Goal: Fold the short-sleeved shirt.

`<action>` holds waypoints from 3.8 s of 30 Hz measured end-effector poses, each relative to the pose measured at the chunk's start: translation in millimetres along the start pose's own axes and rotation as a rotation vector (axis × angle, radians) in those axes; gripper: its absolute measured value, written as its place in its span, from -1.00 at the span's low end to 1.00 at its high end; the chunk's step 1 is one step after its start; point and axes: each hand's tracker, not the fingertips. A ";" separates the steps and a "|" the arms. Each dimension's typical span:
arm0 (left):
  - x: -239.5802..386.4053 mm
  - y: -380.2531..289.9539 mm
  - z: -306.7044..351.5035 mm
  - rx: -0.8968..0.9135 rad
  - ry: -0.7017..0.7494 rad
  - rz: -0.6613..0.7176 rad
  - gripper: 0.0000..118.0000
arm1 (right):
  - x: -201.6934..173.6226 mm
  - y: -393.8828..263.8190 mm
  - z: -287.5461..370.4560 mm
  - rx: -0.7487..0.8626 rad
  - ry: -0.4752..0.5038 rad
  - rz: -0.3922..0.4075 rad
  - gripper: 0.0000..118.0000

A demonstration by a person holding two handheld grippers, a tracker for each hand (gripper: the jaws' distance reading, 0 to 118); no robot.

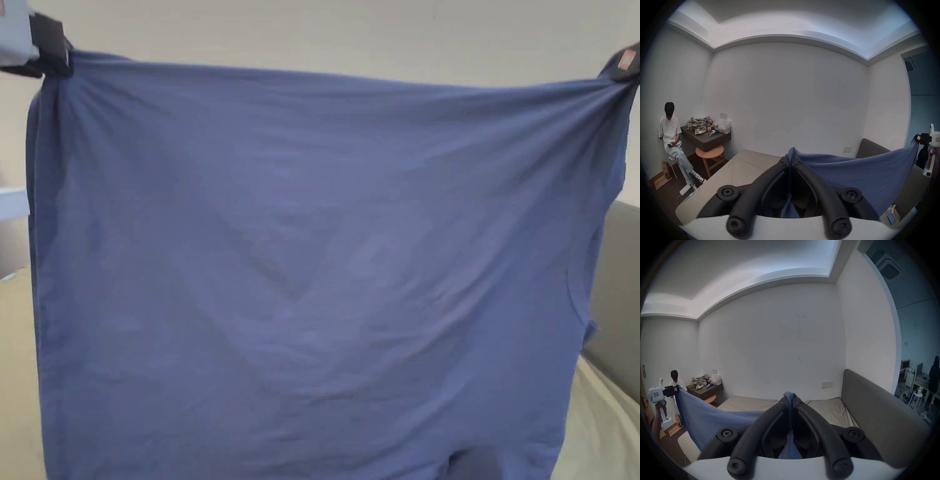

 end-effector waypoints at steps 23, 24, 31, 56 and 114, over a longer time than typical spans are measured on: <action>-5.0 -37.8 -225.9 0.019 0.193 -0.178 -0.95 | -22.9 -34.8 -233.8 -0.060 -0.134 0.219 -0.77; -7.7 -46.7 -229.2 0.013 0.190 -0.175 -0.95 | -20.8 -45.8 -238.5 -0.069 -0.127 0.213 -0.77; -16.0 -145.2 -236.1 -0.113 0.142 -0.186 -0.95 | -14.7 -152.2 -257.0 -0.195 -0.066 0.192 -0.77; -121.8 -513.6 -25.4 -0.621 0.085 0.242 -0.95 | 49.9 -585.1 -81.1 -0.817 0.072 0.003 -0.77; -64.9 -555.6 155.5 -0.836 -0.025 0.023 -0.78 | 25.6 -626.9 137.8 -0.791 0.191 -0.321 -0.57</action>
